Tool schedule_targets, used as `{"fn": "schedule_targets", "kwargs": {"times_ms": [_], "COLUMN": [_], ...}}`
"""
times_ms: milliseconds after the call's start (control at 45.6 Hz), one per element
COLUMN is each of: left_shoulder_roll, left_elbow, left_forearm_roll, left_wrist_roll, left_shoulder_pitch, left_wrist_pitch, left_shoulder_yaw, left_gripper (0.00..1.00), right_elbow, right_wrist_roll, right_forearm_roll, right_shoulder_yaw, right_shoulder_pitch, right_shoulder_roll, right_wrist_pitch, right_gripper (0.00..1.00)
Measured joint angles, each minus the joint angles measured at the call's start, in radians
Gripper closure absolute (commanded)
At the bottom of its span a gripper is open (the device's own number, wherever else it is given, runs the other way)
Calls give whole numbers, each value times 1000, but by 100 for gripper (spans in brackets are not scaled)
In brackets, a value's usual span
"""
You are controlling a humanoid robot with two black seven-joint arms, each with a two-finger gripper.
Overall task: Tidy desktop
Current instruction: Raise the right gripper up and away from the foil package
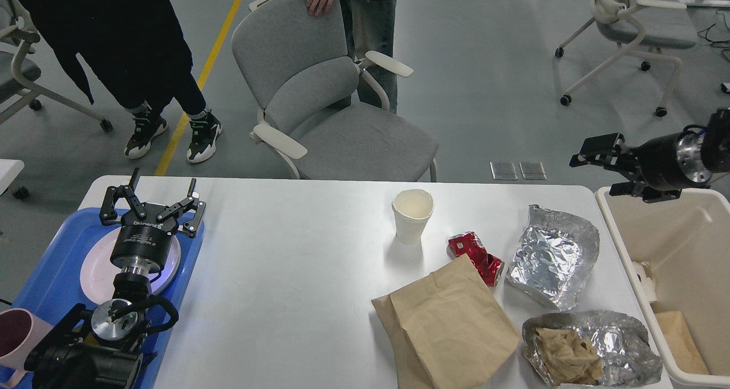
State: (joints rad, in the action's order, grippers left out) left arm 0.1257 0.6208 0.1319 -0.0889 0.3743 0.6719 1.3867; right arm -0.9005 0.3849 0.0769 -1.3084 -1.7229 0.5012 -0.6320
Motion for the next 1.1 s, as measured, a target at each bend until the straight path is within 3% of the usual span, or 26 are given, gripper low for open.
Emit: {"fn": "schedule_targets", "kwargs": {"times_ms": [131,197,241,329,394,416,482,592,745,811,1096], "left_shoulder_roll": [0,0,0,0,0,0,0,0,0,0,0], "left_elbow": [0,0,0,-1,-1,-1,-1,-1,-1,-1,-1], "left_forearm_roll": [0,0,0,0,0,0,0,0,0,0,0], "left_wrist_roll": [0,0,0,0,0,0,0,0,0,0,0], "left_shoulder_pitch": [0,0,0,0,0,0,0,0,0,0,0], "left_wrist_pitch": [0,0,0,0,0,0,0,-1,-1,-1,-1], "left_shoulder_yaw": [0,0,0,0,0,0,0,0,0,0,0], "left_gripper": [4,4,4,4,4,4,4,4,4,4,4], "right_elbow": [-70,-123,-175,-318,-436,-490,-595,-741,-811,-815,-817], "right_wrist_roll": [-30,-97,-170,-388,-518,-552,-585,-573,-430,-404,-408], "right_forearm_roll": [42,89,107,120,119,117,115,80,43,42,43], "right_shoulder_yaw": [-150,-176,-180,-169,-145,-133,-116,-106,-150,-175,-198], "right_shoulder_pitch": [-140,-205,-252,-386,-489,-539,-641,-798,-903,-915,-915], "right_shoulder_roll": [-131,-179,-196,-211,-208,-200,-175,-149,-170,-198,-211], "right_wrist_pitch": [-168,-208,-216,-221,-225,-228,-229,-224,-230,-226,-235], "right_gripper": [0,0,0,0,0,0,0,0,0,0,0]}}
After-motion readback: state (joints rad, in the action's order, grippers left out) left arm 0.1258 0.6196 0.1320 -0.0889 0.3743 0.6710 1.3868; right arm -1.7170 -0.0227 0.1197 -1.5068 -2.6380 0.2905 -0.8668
